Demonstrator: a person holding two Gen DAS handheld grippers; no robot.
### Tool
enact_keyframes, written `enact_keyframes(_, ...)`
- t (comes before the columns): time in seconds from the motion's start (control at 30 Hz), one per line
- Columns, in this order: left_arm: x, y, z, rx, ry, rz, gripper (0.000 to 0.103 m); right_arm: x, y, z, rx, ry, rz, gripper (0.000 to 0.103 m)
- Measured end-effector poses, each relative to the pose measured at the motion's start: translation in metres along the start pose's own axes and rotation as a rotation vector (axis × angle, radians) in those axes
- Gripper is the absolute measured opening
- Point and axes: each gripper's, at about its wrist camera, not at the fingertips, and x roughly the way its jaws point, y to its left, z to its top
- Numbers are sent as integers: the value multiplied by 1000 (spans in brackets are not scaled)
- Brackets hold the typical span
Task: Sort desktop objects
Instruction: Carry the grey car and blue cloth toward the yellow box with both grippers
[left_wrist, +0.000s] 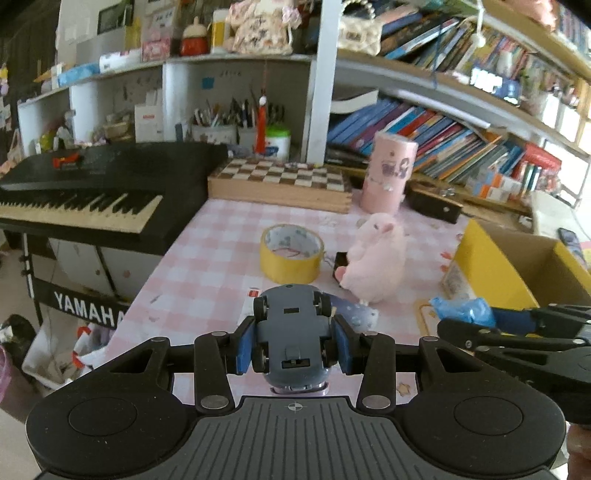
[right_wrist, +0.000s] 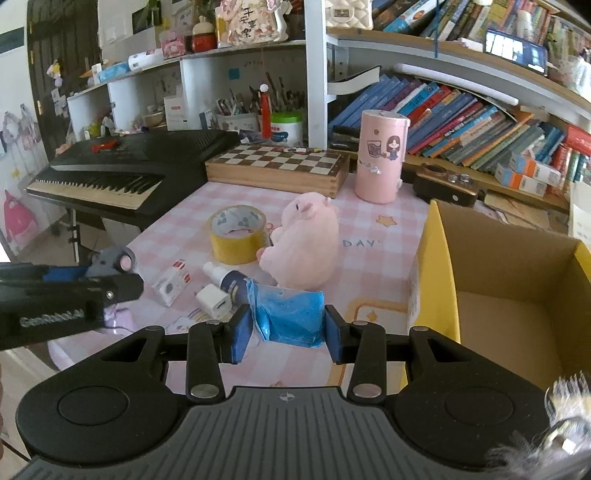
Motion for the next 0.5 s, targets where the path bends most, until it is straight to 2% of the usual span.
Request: enact_keyframes(0.5,-82,-4,-64,56,17,-94,42,-78,30,-71,82,47,-35,38)
